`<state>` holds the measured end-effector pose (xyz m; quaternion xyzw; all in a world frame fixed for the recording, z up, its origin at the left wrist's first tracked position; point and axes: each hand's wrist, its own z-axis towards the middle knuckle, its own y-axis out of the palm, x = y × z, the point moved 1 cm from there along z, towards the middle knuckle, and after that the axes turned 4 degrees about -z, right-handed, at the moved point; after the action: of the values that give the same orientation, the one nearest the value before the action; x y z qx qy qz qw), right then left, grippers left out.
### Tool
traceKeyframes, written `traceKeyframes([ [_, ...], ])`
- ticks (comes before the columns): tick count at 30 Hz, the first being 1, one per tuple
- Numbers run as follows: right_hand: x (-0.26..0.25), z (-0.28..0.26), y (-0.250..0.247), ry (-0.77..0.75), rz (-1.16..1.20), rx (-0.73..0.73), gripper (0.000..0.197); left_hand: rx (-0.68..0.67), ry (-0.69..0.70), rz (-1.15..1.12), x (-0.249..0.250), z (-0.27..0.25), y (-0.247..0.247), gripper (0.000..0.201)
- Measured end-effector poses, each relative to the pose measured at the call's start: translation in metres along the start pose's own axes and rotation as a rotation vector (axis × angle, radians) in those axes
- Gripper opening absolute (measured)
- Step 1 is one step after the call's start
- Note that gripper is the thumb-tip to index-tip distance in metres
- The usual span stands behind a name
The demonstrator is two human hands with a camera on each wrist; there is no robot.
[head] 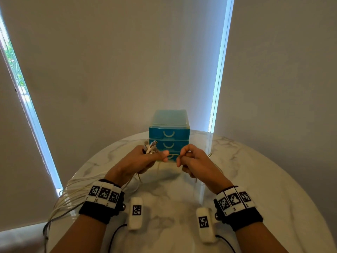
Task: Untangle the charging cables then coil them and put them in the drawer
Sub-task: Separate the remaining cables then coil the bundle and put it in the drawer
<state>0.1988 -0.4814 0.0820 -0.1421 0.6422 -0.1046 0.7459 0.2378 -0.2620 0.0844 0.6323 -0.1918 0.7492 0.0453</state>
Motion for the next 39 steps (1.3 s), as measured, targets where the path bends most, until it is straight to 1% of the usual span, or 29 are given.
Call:
traceKeyframes([
  [1,0.001,0.001,-0.003,0.001,0.009,0.017,0.010,0.061,0.055,-0.092,0.001,0.001,-0.004,0.035],
  [3,0.006,0.004,-0.011,-0.023,-0.026,0.069,0.011,0.283,0.126,-0.359,0.001,0.004,-0.016,0.032],
  [5,0.012,0.006,-0.019,-0.045,-0.092,0.120,0.014,0.480,0.156,-0.602,-0.001,0.009,-0.026,0.025],
  [7,0.018,0.008,-0.027,-0.054,-0.187,0.152,0.017,0.582,0.165,-0.729,-0.004,0.012,-0.031,0.021],
  [9,0.023,0.008,-0.033,-0.062,-0.271,0.176,0.026,0.651,0.156,-0.811,-0.008,0.013,-0.037,0.020],
  [10,0.025,0.007,-0.037,-0.061,-0.271,0.196,0.031,0.681,0.146,-0.834,-0.010,0.013,-0.040,0.020],
  [12,0.026,0.005,-0.045,-0.056,-0.175,0.246,0.032,0.734,0.098,-0.816,-0.013,0.013,-0.048,0.019],
  [14,0.024,0.003,-0.048,-0.046,-0.014,0.256,0.027,0.770,0.025,-0.705,-0.017,0.014,-0.050,0.024],
  [15,0.022,0.002,-0.047,-0.039,0.051,0.250,0.026,0.765,-0.003,-0.634,-0.018,0.014,-0.049,0.028],
  [16,0.020,0.002,-0.044,-0.032,0.096,0.250,0.027,0.731,-0.014,-0.566,-0.018,0.014,-0.046,0.028],
  [17,0.018,0.002,-0.040,-0.027,0.124,0.249,0.028,0.664,-0.009,-0.495,-0.015,0.013,-0.041,0.027],
  [18,0.016,0.003,-0.034,-0.027,0.141,0.238,0.028,0.566,0.003,-0.421,-0.011,0.011,-0.035,0.025],
  [20,0.011,0.005,-0.021,-0.054,0.140,0.163,0.027,0.367,0.030,-0.220,0.000,0.005,-0.020,0.026],
  [21,0.009,0.005,-0.014,-0.073,0.133,0.116,0.027,0.292,0.048,-0.114,0.003,0.002,-0.014,0.028],
  [23,0.005,0.005,-0.003,-0.109,0.116,0.049,0.029,0.189,0.076,0.052,0.008,-0.001,-0.003,0.029],
  [24,0.004,0.005,0.001,-0.119,0.108,0.033,0.030,0.154,0.079,0.100,0.008,-0.002,0.000,0.032],
  [26,0.004,0.005,0.004,-0.109,0.110,0.025,0.031,0.104,0.080,0.090,0.009,-0.004,0.002,0.043],
  [28,0.007,0.006,0.003,-0.068,0.149,0.038,0.027,0.062,0.098,0.004,0.010,-0.006,0.000,0.049],
  [30,0.009,0.007,0.001,-0.021,0.210,0.047,0.020,0.009,0.150,-0.052,0.011,-0.008,-0.004,0.045],
  [32,0.009,0.007,0.002,0.015,0.274,0.044,0.018,-0.033,0.199,-0.028,0.012,-0.009,-0.005,0.034],
  [33,0.008,0.007,0.002,0.025,0.299,0.038,0.020,-0.038,0.208,-0.003,0.012,-0.009,-0.004,0.030],
  [34,0.007,0.006,0.003,0.033,0.319,0.029,0.021,-0.012,0.201,0.015,0.012,-0.008,-0.001,0.026],
  [36,0.004,0.004,0.004,0.042,0.352,-0.018,0.018,0.129,0.180,0.000,0.013,-0.004,0.007,0.016],
  [37,0.002,0.002,0.005,0.039,0.363,-0.070,0.015,0.216,0.170,-0.037,0.013,-0.002,0.009,0.018],
  [39,-0.001,-0.003,0.006,0.018,0.350,-0.236,0.011,0.394,0.155,-0.154,0.008,0.003,0.003,0.031],
])
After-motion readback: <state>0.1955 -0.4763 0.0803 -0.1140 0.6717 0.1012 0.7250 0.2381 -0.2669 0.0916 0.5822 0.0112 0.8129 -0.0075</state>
